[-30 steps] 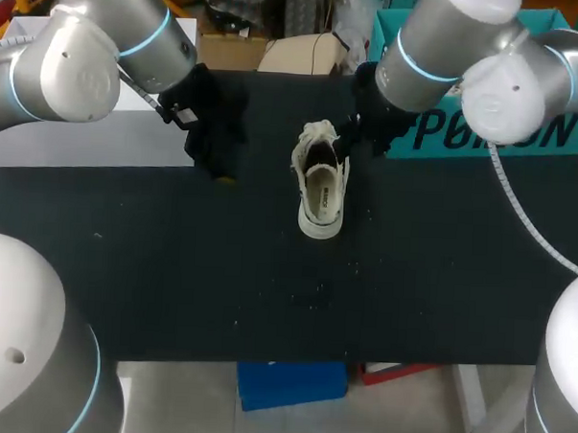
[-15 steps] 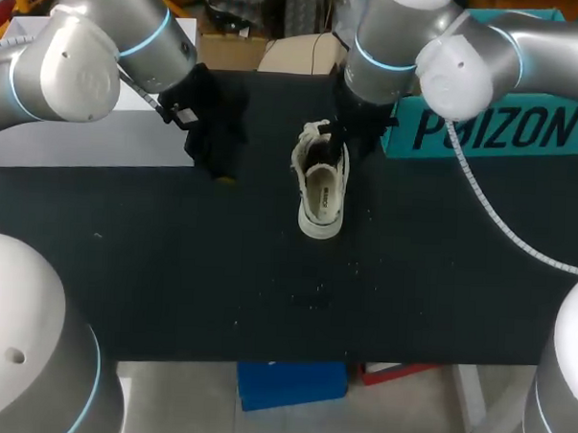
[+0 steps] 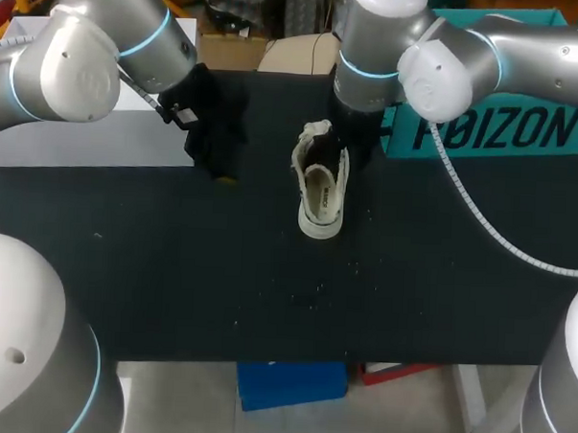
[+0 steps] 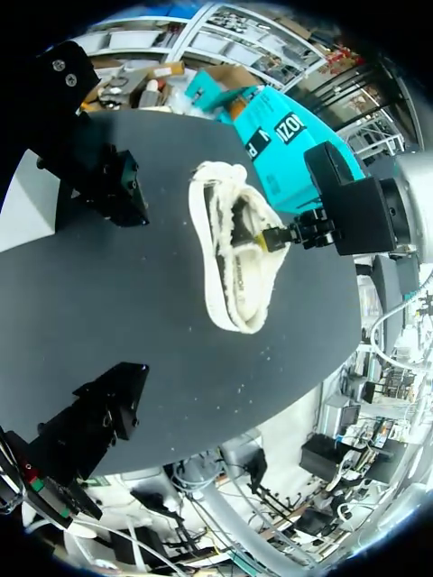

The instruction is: Take the shoe out of the shoebox, open the shoe tongue, remove and reinsert the insole, then place the shoe into the shoebox

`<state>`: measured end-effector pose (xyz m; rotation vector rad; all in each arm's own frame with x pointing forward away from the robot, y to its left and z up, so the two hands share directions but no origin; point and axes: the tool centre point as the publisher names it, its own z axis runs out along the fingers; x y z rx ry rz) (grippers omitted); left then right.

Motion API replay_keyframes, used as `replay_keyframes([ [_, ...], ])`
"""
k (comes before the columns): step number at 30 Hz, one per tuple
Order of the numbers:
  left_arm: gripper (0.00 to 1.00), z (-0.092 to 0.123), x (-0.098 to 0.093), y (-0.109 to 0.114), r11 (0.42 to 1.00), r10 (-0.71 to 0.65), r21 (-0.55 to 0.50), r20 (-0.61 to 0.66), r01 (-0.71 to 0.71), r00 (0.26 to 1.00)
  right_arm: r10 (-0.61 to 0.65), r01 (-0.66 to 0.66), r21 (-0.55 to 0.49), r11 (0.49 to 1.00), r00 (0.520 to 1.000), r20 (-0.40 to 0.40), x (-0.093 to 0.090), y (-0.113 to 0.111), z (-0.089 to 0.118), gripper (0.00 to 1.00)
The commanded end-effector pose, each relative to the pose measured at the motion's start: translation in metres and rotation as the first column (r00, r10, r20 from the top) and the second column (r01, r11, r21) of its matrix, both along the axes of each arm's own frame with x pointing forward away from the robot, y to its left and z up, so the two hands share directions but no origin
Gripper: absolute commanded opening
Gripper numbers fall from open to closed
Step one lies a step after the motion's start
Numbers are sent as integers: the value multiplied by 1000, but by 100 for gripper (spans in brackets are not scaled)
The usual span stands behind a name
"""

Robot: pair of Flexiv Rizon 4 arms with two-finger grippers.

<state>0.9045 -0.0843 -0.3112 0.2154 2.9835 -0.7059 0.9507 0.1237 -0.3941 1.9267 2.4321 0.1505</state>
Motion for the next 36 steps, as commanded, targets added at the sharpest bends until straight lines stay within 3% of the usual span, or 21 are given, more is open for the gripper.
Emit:
replay_keyframes([
  [1,100,-1,-1,0,1000,1,-1,3,-1,1000,-17,17,-19,1000,1000,-16,4,6,-11,44],
  [3,100,-1,-1,0,1000,1,-1,3,-1,1000,-26,25,-29,999,1000,-13,4,6,-14,40],
  [6,100,-1,-1,0,1000,1,-1,3,-1,1000,-32,32,-42,999,999,-9,3,6,-13,0],
  [13,100,-1,-1,0,1000,1,-1,3,-1,1000,-8,7,-8,1000,999,-41,-7,4,3,0],
  [19,100,-1,-1,0,1000,1,-1,3,-1,1000,76,-76,-3,997,996,-48,-23,-8,50,0],
  [23,100,-1,-1,0,1000,1,-1,3,-1,1000,290,-289,39,956,957,-16,-29,-23,91,0],
  [25,100,-1,-1,0,1000,1,-1,3,-1,1000,463,-462,35,886,886,-11,-29,-32,114,0],
  [27,100,-1,-1,0,1000,1,-1,3,-1,1000,656,-655,34,755,754,-37,-29,-41,137,0],
  [29,100,-1,-1,0,1000,1,-1,3,-1,1000,840,-838,70,542,540,-44,-29,-51,161,0],
  [30,100,-1,-1,0,1000,1,-1,3,-1,1000,885,-884,62,464,459,-78,-28,-57,171,0],
  [31,100,-1,-1,0,1000,1,-1,3,-1,1000,935,-932,93,350,341,-96,-28,-63,183,0],
  [32,100,-1,-1,0,1000,1,-1,3,-1,1000,952,-952,92,292,280,-128,-26,-71,194,0],
  [34,100,-1,-1,0,1000,1,-1,3,-1,1000,970,-977,95,189,170,-174,-16,-86,214,0],
  [36,100,-1,-1,0,1000,1,-1,3,-1,1000,970,-977,95,189,170,-174,-16,-86,214,0],
])
